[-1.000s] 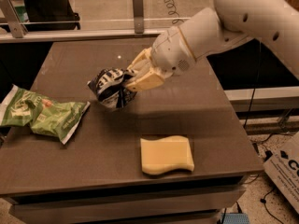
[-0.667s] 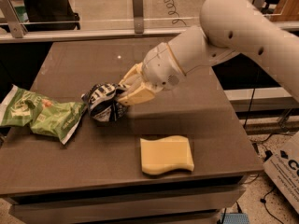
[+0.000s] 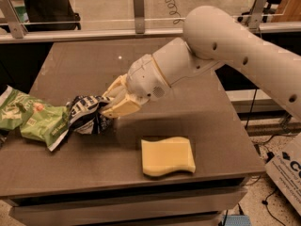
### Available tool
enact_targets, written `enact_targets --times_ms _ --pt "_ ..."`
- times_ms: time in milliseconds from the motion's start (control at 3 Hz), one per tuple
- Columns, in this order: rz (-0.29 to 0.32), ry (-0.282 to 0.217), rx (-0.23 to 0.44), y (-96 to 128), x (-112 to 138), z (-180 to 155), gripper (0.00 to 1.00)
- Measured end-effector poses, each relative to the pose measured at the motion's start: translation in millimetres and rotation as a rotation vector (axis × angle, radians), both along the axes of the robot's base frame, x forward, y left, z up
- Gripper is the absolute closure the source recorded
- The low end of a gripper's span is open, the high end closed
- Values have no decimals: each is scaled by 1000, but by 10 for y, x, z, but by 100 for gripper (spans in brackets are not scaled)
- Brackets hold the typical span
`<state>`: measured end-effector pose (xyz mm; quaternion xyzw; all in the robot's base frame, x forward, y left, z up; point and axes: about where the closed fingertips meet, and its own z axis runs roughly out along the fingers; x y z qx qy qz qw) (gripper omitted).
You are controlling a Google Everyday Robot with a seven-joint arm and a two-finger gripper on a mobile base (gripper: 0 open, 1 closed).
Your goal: Move blue chip bag near green jalapeno chip bag
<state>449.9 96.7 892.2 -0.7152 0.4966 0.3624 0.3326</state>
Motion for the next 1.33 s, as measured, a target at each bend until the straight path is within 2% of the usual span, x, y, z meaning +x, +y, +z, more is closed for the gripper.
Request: enact_targets --times_ms 1000,1333 --pt "31 43 15 121 -159 -50 12" --pt "30 50 14 110 -165 -59 0"
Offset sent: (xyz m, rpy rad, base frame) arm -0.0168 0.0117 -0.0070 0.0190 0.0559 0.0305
